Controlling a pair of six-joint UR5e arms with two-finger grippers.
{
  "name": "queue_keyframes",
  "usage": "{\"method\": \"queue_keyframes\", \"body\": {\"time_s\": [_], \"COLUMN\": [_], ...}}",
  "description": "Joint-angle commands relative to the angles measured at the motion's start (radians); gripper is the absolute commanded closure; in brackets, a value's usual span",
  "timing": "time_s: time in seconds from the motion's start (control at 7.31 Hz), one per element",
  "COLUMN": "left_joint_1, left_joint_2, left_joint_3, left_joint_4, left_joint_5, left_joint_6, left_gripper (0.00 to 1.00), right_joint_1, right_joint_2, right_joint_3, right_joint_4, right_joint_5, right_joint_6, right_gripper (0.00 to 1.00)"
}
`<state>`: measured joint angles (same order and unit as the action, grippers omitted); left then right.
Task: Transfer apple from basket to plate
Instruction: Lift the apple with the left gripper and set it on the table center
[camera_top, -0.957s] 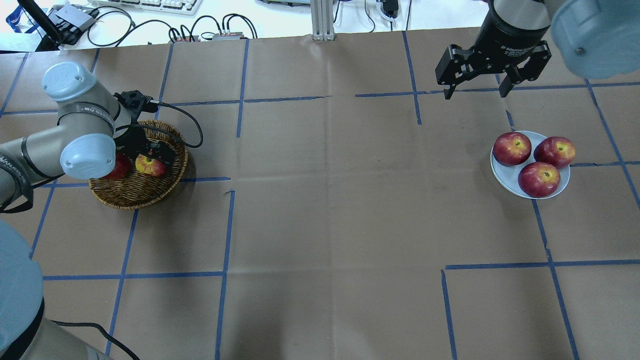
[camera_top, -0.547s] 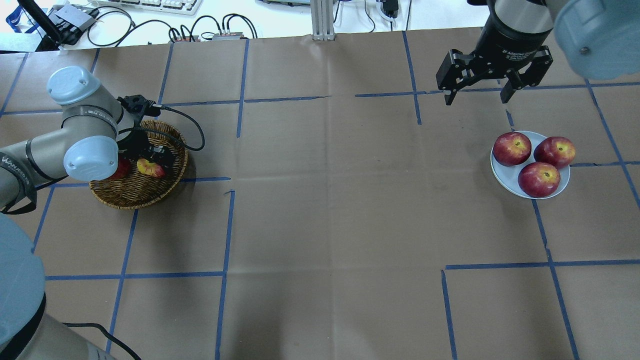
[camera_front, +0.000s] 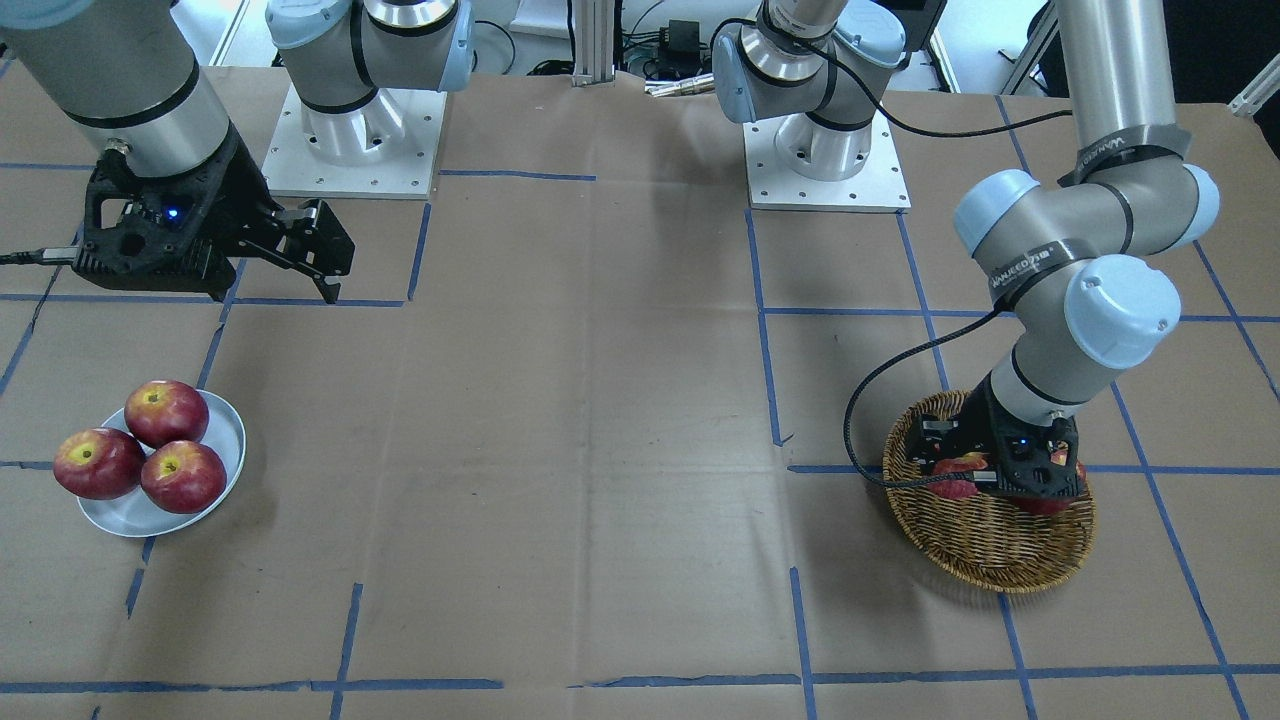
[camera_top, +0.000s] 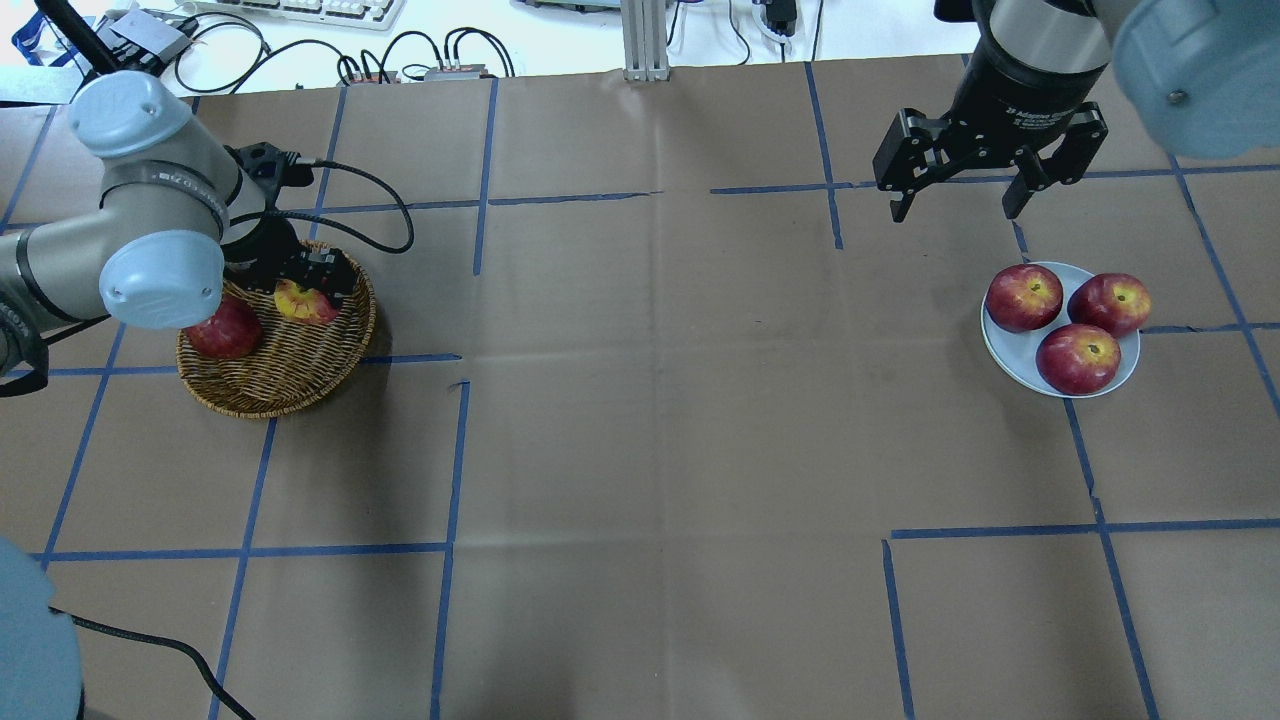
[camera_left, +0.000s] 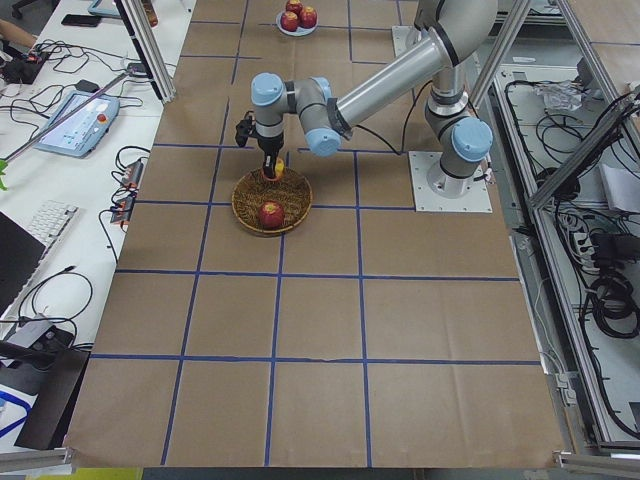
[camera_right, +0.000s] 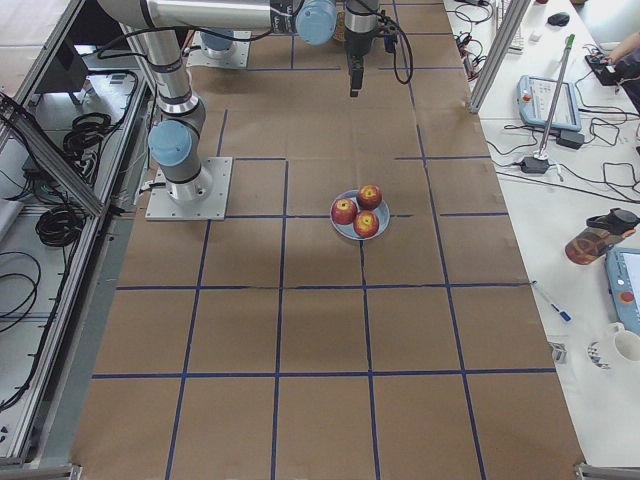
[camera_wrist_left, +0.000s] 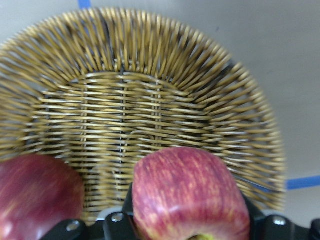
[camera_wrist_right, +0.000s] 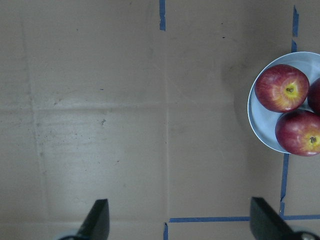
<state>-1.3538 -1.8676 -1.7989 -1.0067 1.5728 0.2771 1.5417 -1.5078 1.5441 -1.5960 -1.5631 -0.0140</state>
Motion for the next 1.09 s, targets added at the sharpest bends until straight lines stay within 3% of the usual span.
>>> {"method": "queue_keyframes", "body": {"time_s": [0.0,0.27,0.55,0.96], "left_joint_1": [-0.208,-0.391,-0.561,-0.623], "left_joint_2": [0.013,-0.039,-0.164,-0.241], "left_joint_3": [0.064,0.067,0.088,0.141], "left_joint_4": [-0.079,-0.05,0.098,0.106], "left_joint_5": [0.006,0.001,0.007,0.003], "left_joint_6": [-0.283,-0.543,-0.702,-0.763], "left_gripper": [0.39,0.4,0.4,0.4], "right_joint_1": [0.0,0.0,0.0,0.0], "right_joint_2": [0.0,-0.002,-0.009,-0.018], "right_joint_3": [0.001,-0.001,-0.008,-0.009], "right_joint_4": [0.001,0.001,0.001,0.001], "right_joint_5": [0.0,-0.002,-0.002,-0.002], "right_joint_6": [0.005,0.005,0.005,0.005], "right_gripper": [0.0,0.0,0.0,0.0]}}
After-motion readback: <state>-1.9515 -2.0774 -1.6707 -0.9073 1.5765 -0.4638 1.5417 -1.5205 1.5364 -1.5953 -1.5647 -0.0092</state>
